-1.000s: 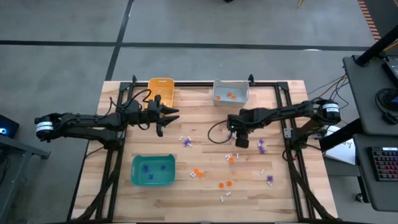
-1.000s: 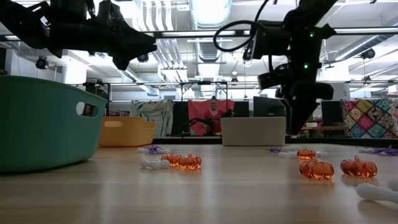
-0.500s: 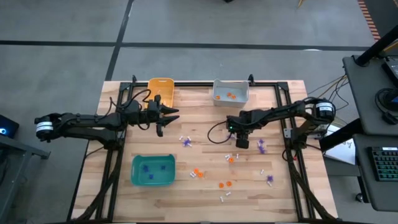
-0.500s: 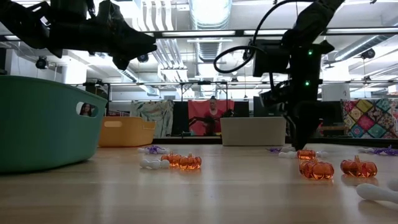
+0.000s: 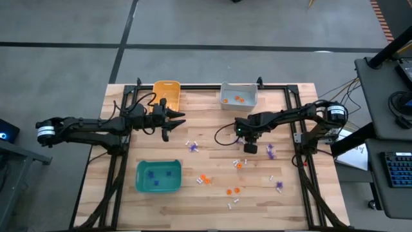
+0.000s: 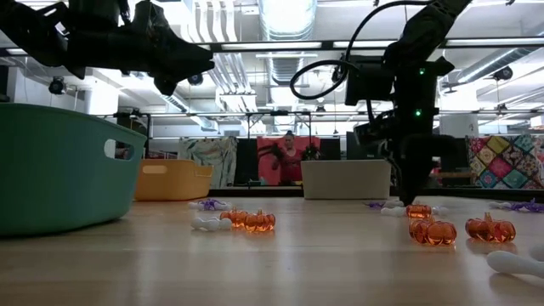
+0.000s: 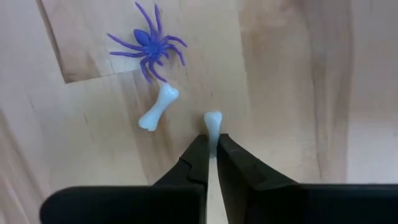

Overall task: Sort Halloween decoration
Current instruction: Put the white bone toy into the orange bin

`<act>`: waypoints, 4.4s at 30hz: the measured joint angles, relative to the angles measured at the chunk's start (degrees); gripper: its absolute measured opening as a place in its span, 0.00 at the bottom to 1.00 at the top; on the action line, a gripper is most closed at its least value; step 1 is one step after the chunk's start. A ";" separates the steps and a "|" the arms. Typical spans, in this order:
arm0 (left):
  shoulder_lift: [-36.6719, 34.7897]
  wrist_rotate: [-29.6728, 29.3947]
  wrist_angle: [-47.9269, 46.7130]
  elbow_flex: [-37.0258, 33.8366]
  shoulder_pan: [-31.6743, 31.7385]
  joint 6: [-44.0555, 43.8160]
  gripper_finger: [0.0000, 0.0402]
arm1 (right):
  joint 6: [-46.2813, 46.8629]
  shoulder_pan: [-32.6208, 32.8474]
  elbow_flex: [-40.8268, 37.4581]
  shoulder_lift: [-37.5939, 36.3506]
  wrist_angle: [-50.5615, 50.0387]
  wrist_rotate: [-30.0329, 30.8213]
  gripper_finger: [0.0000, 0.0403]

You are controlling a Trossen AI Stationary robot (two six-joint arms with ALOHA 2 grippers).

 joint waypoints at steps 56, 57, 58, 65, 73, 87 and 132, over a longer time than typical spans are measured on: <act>-8.11 -2.98 9.77 0.02 0.28 3.14 0.29 | -9.30 -9.13 36.00 19.86 44.58 -4.70 0.03; -8.29 -2.98 9.65 0.02 0.28 3.21 0.29 | -9.30 -9.43 37.36 20.96 44.49 -5.78 0.03; -8.62 -2.98 8.92 0.02 0.28 3.23 0.29 | -9.28 -9.70 38.74 22.00 44.82 -6.59 0.03; -10.75 -3.04 6.58 0.02 0.48 3.76 0.29 | -8.66 -10.62 46.23 28.09 44.64 -7.28 0.03; -12.86 -3.09 5.05 0.02 0.70 4.72 0.29 | -7.42 -10.65 55.74 34.81 44.38 -7.75 0.03; -13.31 -3.19 3.72 0.02 0.92 4.72 0.29 | -5.06 -10.63 70.12 44.36 38.14 -8.60 0.03; -13.09 -3.15 3.67 0.02 0.96 4.72 0.29 | 3.59 -10.48 69.24 45.02 36.58 -11.18 0.23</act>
